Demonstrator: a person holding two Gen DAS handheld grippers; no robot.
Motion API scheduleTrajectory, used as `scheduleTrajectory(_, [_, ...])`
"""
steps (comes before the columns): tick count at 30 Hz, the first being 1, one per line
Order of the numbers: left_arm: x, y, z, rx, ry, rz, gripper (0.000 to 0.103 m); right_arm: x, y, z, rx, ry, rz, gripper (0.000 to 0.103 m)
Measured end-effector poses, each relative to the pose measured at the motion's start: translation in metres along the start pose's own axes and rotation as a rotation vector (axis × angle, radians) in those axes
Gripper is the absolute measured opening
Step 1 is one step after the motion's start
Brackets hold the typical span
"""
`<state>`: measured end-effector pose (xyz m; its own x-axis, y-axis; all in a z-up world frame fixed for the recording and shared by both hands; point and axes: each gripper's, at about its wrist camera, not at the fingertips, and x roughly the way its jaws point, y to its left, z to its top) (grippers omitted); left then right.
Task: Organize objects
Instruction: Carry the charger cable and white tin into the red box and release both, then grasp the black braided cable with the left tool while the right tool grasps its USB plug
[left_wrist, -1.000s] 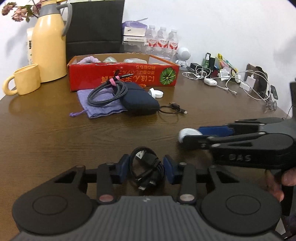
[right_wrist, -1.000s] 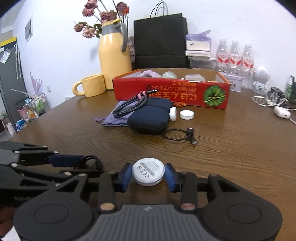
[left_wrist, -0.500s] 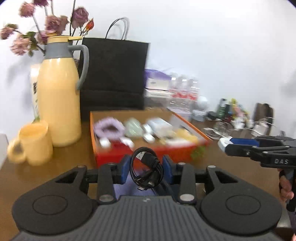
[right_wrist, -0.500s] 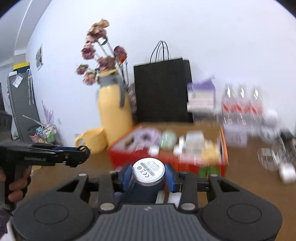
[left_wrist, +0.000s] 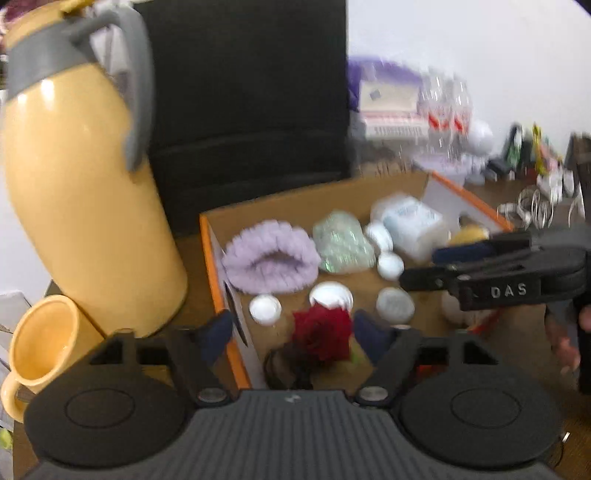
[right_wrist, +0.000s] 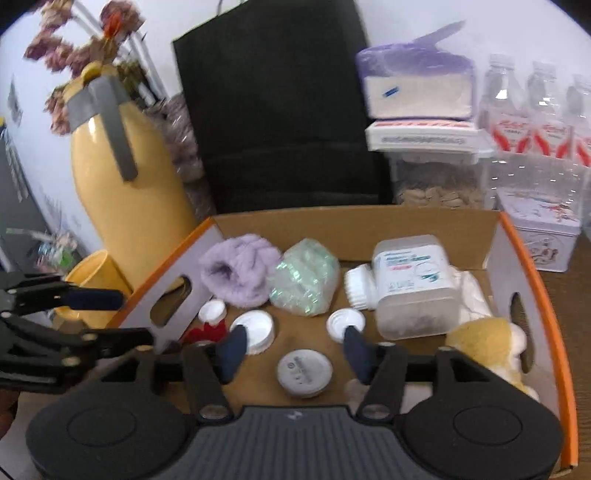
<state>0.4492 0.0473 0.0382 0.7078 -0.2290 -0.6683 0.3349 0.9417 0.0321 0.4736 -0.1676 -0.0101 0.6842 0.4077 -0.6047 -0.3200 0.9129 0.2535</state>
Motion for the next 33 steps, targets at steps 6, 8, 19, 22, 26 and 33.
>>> scheduleTrajectory(6, [-0.059, 0.001, 0.007, -0.057, -0.121, 0.029, 0.087, -0.064, -0.001, 0.006, -0.019, -0.114, -0.023, 0.071])
scheduleTrajectory(8, [-0.087, -0.008, -0.001, -0.082, -0.163, 0.029, 0.092, -0.092, 0.001, -0.001, -0.043, -0.149, -0.045, 0.073])
scheduleTrajectory(19, [-0.208, -0.096, -0.155, -0.244, -0.188, -0.161, 0.102, -0.235, 0.021, -0.158, -0.072, -0.108, -0.059, 0.076])
scheduleTrajectory(22, [-0.244, -0.119, -0.197, -0.26, -0.206, -0.155, 0.103, -0.271, 0.037, -0.199, -0.095, -0.108, -0.069, 0.089])
scheduleTrajectory(26, [-0.286, -0.14, -0.228, -0.23, -0.249, -0.089, 0.103, -0.313, 0.047, -0.242, -0.107, -0.068, -0.095, 0.089])
scheduleTrajectory(33, [-0.297, -0.16, -0.229, -0.162, -0.312, -0.055, 0.103, -0.347, 0.049, -0.261, -0.123, -0.138, -0.138, 0.088])
